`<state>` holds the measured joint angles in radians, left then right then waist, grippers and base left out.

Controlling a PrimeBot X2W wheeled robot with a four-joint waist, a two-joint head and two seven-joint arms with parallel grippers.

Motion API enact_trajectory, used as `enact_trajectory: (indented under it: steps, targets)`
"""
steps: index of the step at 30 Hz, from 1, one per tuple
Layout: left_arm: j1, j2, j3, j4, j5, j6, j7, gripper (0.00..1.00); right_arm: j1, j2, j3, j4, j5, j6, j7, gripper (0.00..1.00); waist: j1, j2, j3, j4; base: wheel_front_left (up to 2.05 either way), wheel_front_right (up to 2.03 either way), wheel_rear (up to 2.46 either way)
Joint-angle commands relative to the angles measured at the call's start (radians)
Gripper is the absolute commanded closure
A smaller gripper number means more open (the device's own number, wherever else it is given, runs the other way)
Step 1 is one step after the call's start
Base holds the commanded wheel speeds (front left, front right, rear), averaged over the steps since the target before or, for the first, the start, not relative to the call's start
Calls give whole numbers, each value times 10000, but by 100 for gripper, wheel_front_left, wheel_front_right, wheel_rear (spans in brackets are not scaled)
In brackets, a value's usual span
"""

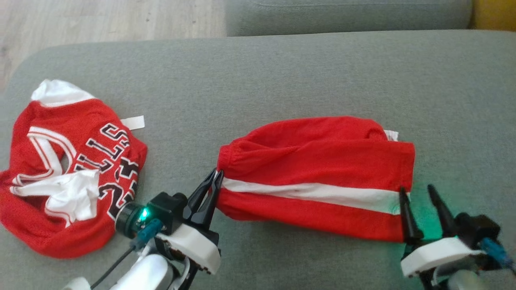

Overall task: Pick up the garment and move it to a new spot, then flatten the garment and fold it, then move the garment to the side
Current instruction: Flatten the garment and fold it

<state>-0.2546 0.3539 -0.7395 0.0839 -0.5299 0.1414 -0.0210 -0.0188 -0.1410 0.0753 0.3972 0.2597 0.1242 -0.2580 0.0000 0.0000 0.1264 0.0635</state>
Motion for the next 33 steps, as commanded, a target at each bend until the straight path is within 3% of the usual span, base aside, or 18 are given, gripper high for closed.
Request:
enact_trajectory:
  steps: [1, 7, 8, 9, 10, 13, 19, 25, 29, 33]
  targets:
    - [-266, 36, 467, -179, -83, -37, -158, 100, -236, -223, 492, -34, 313, 65, -38, 0, 0, 0, -19, 75, 0, 0, 0]
    - [-405, -166, 373, 374, -106, -218, -482, 100, -356, -800, 1674, 662, 1510, 65, -38, 0, 0, 0, -20, 222, 0, 0, 0]
    - [-431, -185, 350, 442, -93, -237, -511, 100, -392, -863, 1719, 660, 1561, 65, -38, 4, 0, 0, -16, 237, 0, 0, 0]
    - [-447, -206, 338, 501, -100, -256, -542, 100, -422, -905, 1757, 636, 1578, 65, -38, 15, 0, 0, -13, 249, 0, 0, 0]
    - [-462, -218, 327, 552, -104, -274, -567, 100, -443, -932, 1774, 619, 1587, 65, -38, 33, 0, 0, -10, 259, 0, 0, 0]
    - [-492, -226, 306, 687, -110, -312, -636, 100, -463, -943, 1838, 558, 1603, 65, -38, 100, 0, 0, -10, 270, 0, 0, 0]
    - [-600, -220, 329, 762, -84, -347, -873, 100, -454, -1056, 1645, 368, 1357, 65, -38, 100, 0, 0, -59, 230, 0, 0, 0]
    - [-1514, -408, 666, 410, -329, -801, -1302, 100, -887, -1162, 222, -1255, 1131, 65, -38, 100, 0, 0, 240, 75, 0, 0, 0]
    - [-3297, -608, 1147, 348, -427, -1156, -1258, 100, -2387, -1791, -251, -2211, 1183, 65, -38, 100, 0, 0, 856, -224, 0, 0, 0]
    - [-5126, -802, 1357, 673, -382, -1576, -994, 100, -4273, -2439, -286, -2304, 1340, 65, -36, 100, 0, 0, 1464, -487, 0, 0, 0]
